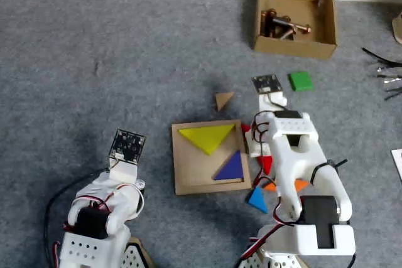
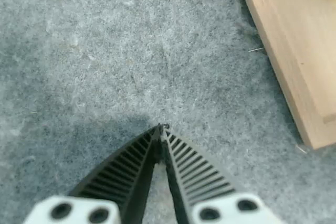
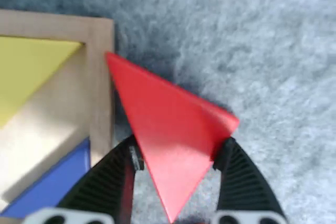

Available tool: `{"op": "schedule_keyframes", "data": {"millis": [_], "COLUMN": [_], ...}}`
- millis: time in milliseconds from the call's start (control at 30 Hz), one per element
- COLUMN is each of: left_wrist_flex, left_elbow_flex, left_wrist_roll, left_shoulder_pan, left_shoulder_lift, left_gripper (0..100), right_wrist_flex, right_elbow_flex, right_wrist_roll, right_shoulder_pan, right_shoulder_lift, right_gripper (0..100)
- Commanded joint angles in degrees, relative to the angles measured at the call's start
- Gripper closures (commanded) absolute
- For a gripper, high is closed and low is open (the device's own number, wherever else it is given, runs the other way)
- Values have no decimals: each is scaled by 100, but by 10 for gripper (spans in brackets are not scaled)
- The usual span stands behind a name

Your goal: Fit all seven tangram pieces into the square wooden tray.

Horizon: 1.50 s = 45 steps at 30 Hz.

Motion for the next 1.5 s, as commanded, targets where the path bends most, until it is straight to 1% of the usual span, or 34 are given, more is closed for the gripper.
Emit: {"op": "schedule_keyframes", "data": {"millis": [0, 200, 333, 467, 767, 933, 1100, 1267, 1467], "left_wrist_flex": [26, 26, 26, 26, 26, 26, 26, 26, 26], "left_elbow_flex": [110, 110, 110, 110, 110, 110, 110, 110, 110], "left_wrist_roll": [35, 35, 35, 35, 35, 35, 35, 35, 35], "left_shoulder_pan": [84, 84, 84, 84, 84, 84, 84, 84, 84], "left_shoulder_lift": [-22, -22, -22, -22, -22, -22, -22, -22, -22], "left_gripper": [995, 995, 995, 995, 995, 995, 995, 995, 995], "right_wrist_flex": [242, 426, 426, 400, 382, -22, -171, -171, -189], "right_elbow_flex": [-418, -629, -664, -681, -690, -664, -646, -681, -681], "right_wrist_roll": [97, 114, 589, 703, 712, 712, 712, 712, 712], "right_shoulder_pan": [-101, -101, -101, -66, 303, 620, 831, 963, 945], "right_shoulder_lift": [-136, -119, -145, -145, -127, -101, -101, -110, -101], "right_gripper": [910, 910, 908, 908, 911, 912, 912, 991, 991]}}
